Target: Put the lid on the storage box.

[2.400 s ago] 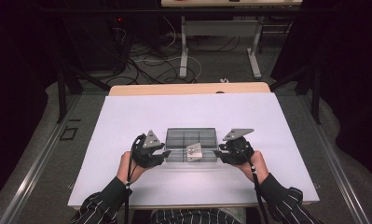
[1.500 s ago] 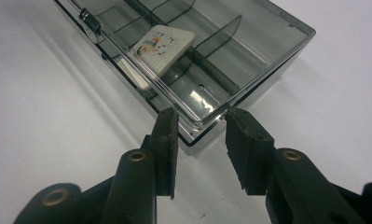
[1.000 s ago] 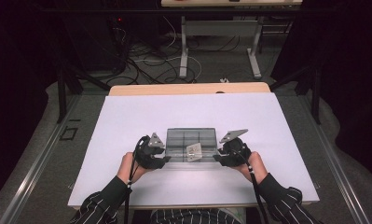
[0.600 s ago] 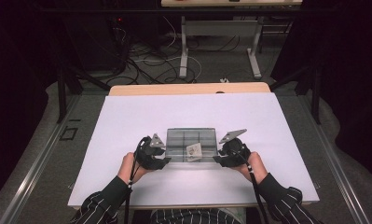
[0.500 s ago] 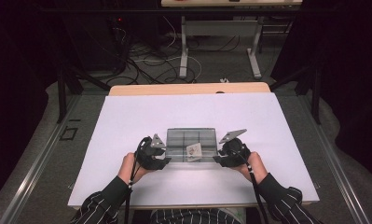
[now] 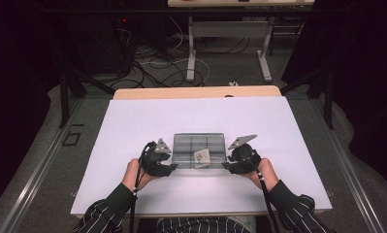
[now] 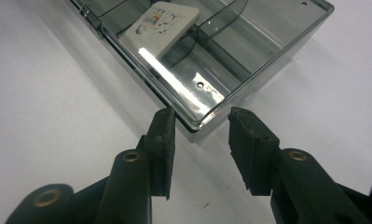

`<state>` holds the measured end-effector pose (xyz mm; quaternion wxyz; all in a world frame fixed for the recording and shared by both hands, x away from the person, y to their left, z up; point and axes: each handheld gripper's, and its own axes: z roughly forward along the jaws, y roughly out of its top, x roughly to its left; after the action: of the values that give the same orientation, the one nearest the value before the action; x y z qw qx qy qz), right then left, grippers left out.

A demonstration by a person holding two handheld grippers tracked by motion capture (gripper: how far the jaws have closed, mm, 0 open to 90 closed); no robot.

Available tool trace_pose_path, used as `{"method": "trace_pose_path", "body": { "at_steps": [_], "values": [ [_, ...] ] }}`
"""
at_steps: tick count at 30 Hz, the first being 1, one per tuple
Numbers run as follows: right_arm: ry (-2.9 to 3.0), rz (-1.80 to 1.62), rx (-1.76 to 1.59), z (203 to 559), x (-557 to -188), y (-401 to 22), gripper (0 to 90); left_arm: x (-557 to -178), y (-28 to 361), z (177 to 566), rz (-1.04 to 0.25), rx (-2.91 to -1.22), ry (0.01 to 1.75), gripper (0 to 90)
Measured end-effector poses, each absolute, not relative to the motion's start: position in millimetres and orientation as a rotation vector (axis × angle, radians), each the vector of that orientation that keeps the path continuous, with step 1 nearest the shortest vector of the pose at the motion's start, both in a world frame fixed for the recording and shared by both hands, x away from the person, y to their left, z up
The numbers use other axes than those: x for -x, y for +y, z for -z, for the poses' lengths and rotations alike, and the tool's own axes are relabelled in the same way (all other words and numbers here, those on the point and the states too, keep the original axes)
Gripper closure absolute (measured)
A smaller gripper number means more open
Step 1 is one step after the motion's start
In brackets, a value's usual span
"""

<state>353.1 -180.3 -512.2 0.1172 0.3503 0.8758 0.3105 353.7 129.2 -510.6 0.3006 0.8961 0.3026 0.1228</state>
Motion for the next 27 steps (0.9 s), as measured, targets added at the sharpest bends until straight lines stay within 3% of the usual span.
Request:
{"method": "trace_pose_path", "body": {
  "at_steps": [8,14,21,27],
  "values": [
    [2.538,-0.936,-1.031,506.7,-350.0,-184.6,53.8,-351.2,131.7,507.9,-0.353,-2.363,0.829,30.7],
    [2.525,-0.975,-1.022,502.8,-344.3,-193.0,36.0,-348.7,138.5,503.9,-0.369,-2.329,0.865,16.7],
    [2.498,-1.030,-1.039,498.3,-336.8,-205.3,19.1,-340.6,149.9,501.2,-0.394,-2.280,0.901,7.4],
    [2.481,-1.068,-1.050,494.8,-330.7,-216.7,12.0,-334.8,163.0,500.4,-0.401,-2.255,0.917,1.7]
  ]
}}
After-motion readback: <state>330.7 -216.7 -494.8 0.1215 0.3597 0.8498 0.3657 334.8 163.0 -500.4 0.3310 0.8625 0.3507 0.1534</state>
